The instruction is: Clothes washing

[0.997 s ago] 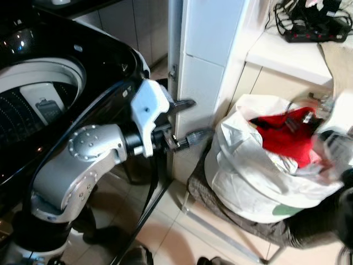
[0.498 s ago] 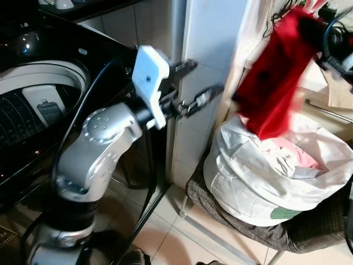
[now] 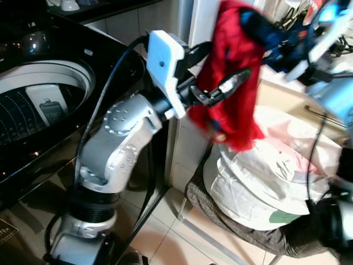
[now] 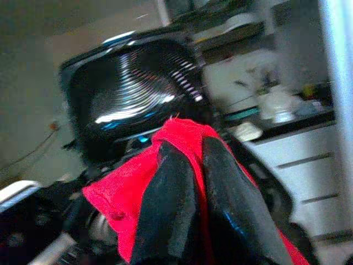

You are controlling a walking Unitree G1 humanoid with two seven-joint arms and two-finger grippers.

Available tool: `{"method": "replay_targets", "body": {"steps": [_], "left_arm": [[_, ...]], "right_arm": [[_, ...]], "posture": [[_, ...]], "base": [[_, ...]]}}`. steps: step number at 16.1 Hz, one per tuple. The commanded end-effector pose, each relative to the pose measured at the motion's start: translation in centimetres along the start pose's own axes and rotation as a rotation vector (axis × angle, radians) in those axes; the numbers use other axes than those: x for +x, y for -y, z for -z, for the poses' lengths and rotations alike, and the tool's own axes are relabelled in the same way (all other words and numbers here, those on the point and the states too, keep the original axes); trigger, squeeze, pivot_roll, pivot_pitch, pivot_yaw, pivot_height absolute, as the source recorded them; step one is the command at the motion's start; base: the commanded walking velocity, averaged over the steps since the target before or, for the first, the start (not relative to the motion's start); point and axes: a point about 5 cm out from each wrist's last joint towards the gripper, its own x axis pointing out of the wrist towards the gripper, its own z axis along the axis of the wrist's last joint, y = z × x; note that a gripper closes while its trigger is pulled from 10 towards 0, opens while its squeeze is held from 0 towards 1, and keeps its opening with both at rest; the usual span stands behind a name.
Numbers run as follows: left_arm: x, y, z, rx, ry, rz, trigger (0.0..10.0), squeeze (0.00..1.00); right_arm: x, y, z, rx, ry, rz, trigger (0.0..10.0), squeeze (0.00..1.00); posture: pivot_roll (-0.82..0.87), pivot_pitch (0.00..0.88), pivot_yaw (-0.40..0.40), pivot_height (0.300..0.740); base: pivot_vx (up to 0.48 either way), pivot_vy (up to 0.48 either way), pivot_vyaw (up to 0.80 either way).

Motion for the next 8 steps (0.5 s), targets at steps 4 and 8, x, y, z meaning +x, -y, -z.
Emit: {"method": "replay_targets", "body": {"steps": [4,8], "left_arm": [[0.3,2.1,0.5,-0.105,0.029,0.121,10.0,0.00],[0.1,1.5,2.0,-0.078,-0.086,0.071,0.0,0.00]], "right_arm": [[0.5,-1.1,-0.6,-0.011,-0.001,-0.030,0.0,0.00],[0.7,-1.4,-0.4,0.000,-0.003,-0.024,0.0,0.00]], "posture": [[-0.02,0.000,-0.088,0.740],[-0.02,0.000,-0.086,0.740]], "base": [[0.000,0.000,0.00],[0.000,0.000,0.00]]}}
